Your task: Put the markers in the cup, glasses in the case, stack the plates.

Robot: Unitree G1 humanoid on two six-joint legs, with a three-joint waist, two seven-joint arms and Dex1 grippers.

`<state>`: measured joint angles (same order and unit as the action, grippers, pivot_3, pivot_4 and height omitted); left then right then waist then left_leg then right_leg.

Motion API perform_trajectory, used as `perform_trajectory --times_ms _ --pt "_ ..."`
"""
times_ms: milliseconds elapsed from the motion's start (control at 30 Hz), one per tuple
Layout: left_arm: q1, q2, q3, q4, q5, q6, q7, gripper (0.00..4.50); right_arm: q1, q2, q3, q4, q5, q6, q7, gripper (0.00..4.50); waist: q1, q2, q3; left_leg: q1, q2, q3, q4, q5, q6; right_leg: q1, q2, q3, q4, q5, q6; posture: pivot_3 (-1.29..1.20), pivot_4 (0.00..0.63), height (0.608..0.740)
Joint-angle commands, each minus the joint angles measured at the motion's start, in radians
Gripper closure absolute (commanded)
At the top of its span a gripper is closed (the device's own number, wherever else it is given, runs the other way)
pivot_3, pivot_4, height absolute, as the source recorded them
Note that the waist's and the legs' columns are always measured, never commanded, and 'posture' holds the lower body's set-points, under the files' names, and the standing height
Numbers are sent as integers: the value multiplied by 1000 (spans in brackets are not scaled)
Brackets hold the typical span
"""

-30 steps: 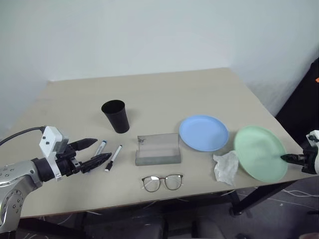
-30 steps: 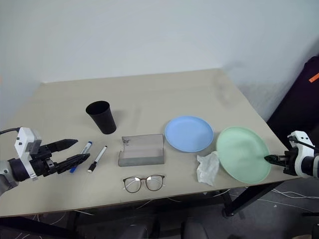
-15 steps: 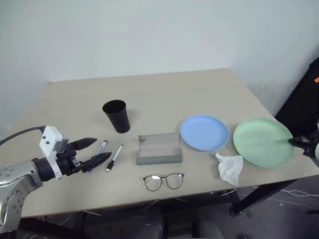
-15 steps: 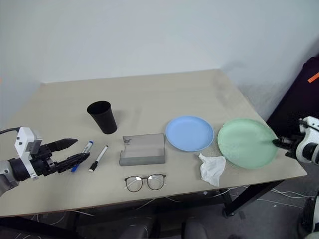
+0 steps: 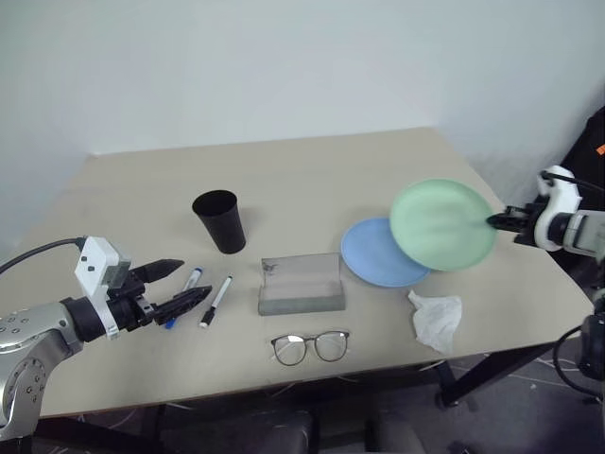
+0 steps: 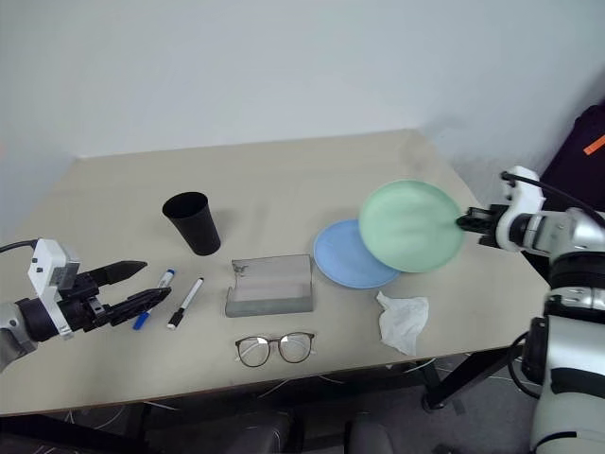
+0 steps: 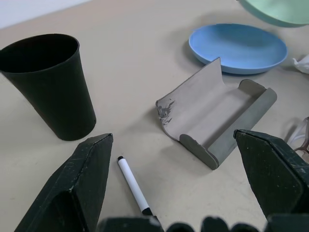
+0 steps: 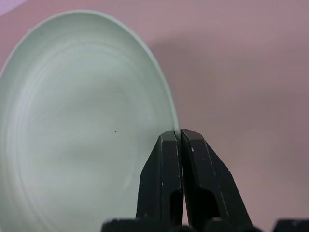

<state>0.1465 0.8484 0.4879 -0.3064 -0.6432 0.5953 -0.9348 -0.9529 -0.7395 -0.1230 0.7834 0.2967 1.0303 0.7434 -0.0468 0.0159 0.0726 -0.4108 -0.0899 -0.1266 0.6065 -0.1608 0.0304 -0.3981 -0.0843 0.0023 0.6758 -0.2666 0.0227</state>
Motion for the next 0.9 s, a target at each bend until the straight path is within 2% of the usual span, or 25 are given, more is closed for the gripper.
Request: perform_trajectory --times_ms 33,300,900 --pt "4 -4 27 -30 -4 -17 9 228 -81 26 51 -16 -21 65 1 4485 2 0 0 0 0 0 0 0 0 -2 0 0 0 0 0 0 0 740" --pt "47 -19 52 -65 -10 -16 31 228 -153 116 182 69 -90 36 38 4485 -2 -1 -1 -2 -1 3 -1 0 1 -6 0 0 0 2 3 0 0 740" --pt "76 -29 87 -90 -20 -10 57 228 -254 229 145 323 -171 -146 -43 4485 -4 -1 -1 -1 -1 4 -2 0 2 -7 2 2 1 4 4 0 0 740"
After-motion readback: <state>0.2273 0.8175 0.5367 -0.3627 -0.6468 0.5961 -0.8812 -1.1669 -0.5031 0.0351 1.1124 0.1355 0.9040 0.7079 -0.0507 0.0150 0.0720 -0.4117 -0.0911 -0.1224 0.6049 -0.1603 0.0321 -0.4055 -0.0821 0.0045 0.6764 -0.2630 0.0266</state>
